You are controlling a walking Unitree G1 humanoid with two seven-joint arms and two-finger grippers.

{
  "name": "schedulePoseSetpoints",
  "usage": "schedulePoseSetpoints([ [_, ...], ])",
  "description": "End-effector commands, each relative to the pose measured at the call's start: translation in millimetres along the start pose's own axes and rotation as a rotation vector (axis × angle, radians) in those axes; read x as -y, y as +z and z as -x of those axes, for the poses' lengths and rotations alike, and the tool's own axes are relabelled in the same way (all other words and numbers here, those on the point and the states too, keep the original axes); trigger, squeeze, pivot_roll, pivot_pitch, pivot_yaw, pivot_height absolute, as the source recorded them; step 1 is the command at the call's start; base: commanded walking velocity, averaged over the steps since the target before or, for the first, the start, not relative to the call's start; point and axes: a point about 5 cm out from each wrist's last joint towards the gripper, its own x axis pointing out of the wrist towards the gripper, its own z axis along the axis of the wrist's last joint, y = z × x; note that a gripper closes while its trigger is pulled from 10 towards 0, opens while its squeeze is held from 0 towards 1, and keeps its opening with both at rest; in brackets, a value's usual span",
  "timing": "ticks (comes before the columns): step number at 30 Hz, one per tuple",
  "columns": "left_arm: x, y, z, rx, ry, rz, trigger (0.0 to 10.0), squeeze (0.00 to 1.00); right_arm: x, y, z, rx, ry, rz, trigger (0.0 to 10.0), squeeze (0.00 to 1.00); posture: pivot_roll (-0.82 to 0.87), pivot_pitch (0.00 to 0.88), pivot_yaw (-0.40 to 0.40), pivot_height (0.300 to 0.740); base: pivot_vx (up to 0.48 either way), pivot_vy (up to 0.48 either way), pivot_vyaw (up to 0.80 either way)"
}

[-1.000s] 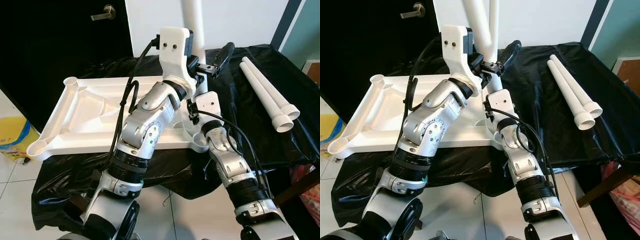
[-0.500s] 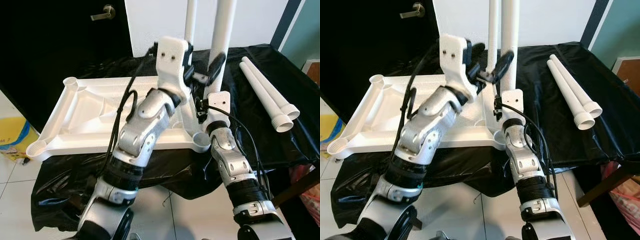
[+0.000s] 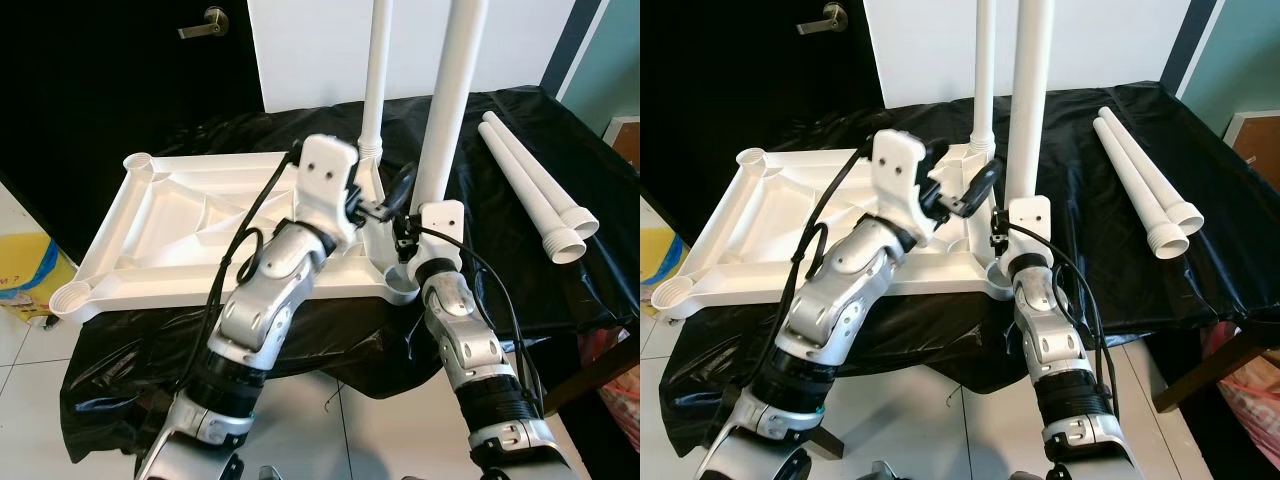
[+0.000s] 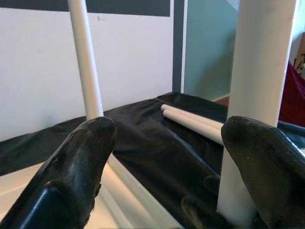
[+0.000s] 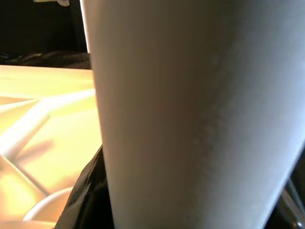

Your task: Building children table

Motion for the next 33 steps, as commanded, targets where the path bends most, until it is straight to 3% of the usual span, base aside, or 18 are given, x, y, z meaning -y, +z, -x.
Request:
schedulePoseSetpoints([
  [1, 2.7, 0, 3.4, 0.002, -0.051, -0.025, 10.0, 0.00, -1.6, -3, 1.5, -0.004, 0.005, -0.027, 10.0, 0.00, -0.08, 0.016, 0.020, 0.740, 0.000, 0.000, 0.00],
  [9, -1.0, -8, 15.0, -0.030, -0.045, -0.042, 10.0, 0.00, -6.4, -19, 6.8, -0.057, 0.040, -0.028, 10.0, 0.00, -0.08, 0.020, 0.016, 0.740, 0.000, 0.000, 0.00],
  [18, 1.1, -24, 30.6, -0.105, -0.111, -0.082, 10.0, 0.00, -8.8, -32, 12.1, -0.093, 0.072, -0.031, 10.0, 0.00, -0.07, 0.021, 0.014, 0.740, 0.000, 0.000, 0.00],
  [19, 4.5, -32, 40.1, -0.153, -0.185, -0.066, 10.0, 0.00, -9.0, -37, 15.4, -0.100, 0.094, -0.016, 10.0, 0.00, -0.07, 0.020, 0.017, 0.740, 0.000, 0.000, 0.00],
  [24, 10.4, -40, 50.7, -0.211, -0.280, -0.063, 10.0, 0.00, -11.6, -41, 21.2, -0.091, 0.144, -0.001, 10.0, 0.00, -0.08, 0.021, 0.020, 0.740, 0.000, 0.000, 0.00],
  [33, 11.2, -42, 50.8, -0.228, -0.291, -0.056, 10.0, 0.00, -6.8, -50, 32.9, -0.062, 0.224, 0.039, 10.0, 0.00, -0.08, 0.029, 0.037, 0.740, 0.000, 0.000, 0.00],
])
